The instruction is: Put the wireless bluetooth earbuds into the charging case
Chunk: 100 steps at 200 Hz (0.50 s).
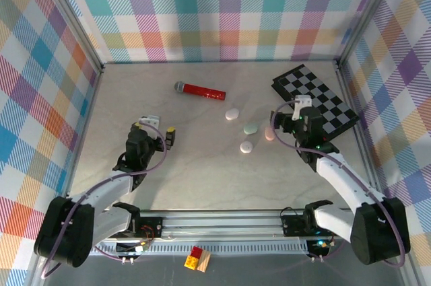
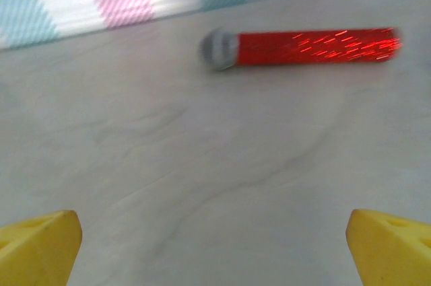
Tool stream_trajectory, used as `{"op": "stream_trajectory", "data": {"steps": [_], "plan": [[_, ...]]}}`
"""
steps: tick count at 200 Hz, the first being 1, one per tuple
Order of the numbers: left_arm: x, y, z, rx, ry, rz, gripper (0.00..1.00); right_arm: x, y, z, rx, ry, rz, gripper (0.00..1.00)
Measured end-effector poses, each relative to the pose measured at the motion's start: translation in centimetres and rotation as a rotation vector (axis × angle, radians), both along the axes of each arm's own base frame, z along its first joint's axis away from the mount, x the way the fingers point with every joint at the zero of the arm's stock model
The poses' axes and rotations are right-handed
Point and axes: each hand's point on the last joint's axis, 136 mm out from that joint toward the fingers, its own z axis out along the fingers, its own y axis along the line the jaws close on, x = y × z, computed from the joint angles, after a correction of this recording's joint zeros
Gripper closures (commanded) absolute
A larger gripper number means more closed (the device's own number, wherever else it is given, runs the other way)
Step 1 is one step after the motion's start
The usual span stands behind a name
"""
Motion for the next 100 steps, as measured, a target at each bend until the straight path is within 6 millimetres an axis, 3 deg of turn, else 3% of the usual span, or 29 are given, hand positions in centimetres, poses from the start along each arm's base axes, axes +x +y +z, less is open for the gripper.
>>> {"op": "stream_trajectory", "data": {"steps": [25, 40, 79, 100], "plan": [[0.8, 2.3, -2.7, -0.017, 0.04, 0.082, 0.0, -0.2, -4.7, -5.6, -0.025, 0.066, -0.133, 0.01], [1.6, 2.9, -3.6, -0.039, 0.037, 0.104, 0.0, -0.5, -6.3, -8.4, -0.027, 0.103, -0.174, 0.01], [3.9, 4.6, -5.1, -0.102, 0.05, 0.164, 0.0, 1.8, -5.8, -10.4, -0.008, 0.053, -0.12, 0.01], [4.5, 4.8, -6.0, -0.122, 0.063, 0.168, 0.0, 2.1, -5.1, -11.3, -0.003, 0.071, -0.076, 0.01]]}}
